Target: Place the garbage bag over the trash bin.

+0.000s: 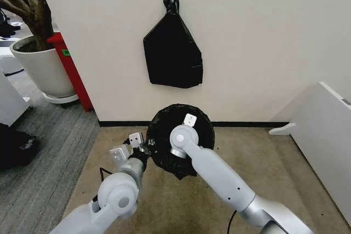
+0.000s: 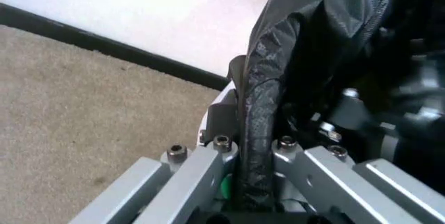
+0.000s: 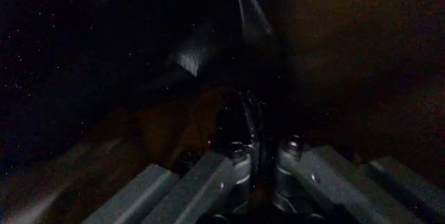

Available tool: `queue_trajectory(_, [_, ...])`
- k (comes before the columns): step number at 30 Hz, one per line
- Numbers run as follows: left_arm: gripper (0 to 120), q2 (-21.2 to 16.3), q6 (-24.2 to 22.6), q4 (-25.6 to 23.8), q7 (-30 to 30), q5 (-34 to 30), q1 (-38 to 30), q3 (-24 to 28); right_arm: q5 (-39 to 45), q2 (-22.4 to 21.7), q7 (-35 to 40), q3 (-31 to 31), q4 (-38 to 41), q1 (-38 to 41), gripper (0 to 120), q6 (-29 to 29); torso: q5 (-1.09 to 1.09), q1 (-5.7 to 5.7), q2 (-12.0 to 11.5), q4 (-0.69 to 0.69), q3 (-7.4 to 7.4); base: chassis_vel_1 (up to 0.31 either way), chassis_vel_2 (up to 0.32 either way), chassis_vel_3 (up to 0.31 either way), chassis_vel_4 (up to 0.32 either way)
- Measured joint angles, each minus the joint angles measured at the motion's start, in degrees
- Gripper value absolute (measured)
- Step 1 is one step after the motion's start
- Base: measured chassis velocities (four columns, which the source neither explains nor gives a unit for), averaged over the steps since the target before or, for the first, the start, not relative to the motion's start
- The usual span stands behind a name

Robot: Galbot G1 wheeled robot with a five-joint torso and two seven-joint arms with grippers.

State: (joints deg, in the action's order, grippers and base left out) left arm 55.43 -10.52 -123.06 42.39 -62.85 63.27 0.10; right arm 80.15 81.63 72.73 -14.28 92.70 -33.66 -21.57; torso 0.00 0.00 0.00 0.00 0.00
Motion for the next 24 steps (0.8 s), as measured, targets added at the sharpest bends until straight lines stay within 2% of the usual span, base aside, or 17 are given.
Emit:
queue_trajectory(5, [1, 0.6, 0.0, -0.1, 0.0, 0.1, 0.0, 0.2, 0.8, -0.6, 0.3, -0.8, 0.8, -0.2, 0, 0.0, 0.00, 0.00, 0.0, -0.01, 0.00, 0.000, 0.000, 0.000, 0.000])
queue_trajectory(16, [1, -0.5, 0.1, -1.7, 0.1, -1.1, 0.1, -0.7, -1.9, 1.6, -2.5, 0.2, -5.9, -1.6, 0, -0.9, 0.00, 0.00, 0.0, 0.00, 0.00, 0.000, 0.000, 0.000, 0.000])
queue_trajectory(20, [1, -0.4, 0.1, -1.3, 0.1, -1.1, 0.1, -1.1, -1.6, 1.4, -1.6, -0.3, -3.4, -1.4, 0, -0.6, 0.00, 0.00, 0.0, 0.00, 0.00, 0.000, 0.000, 0.000, 0.000])
queue_trajectory(24, [1, 0.0, 0.1, -0.1, 0.1, -1.1, 0.1, -1.6, 1.4, -0.4, 1.1, -1.6, 2.2, -0.6, 0, 0.3, -0.01, 0.00, 0.0, 0.00, 0.00, 0.000, 0.000, 0.000, 0.000])
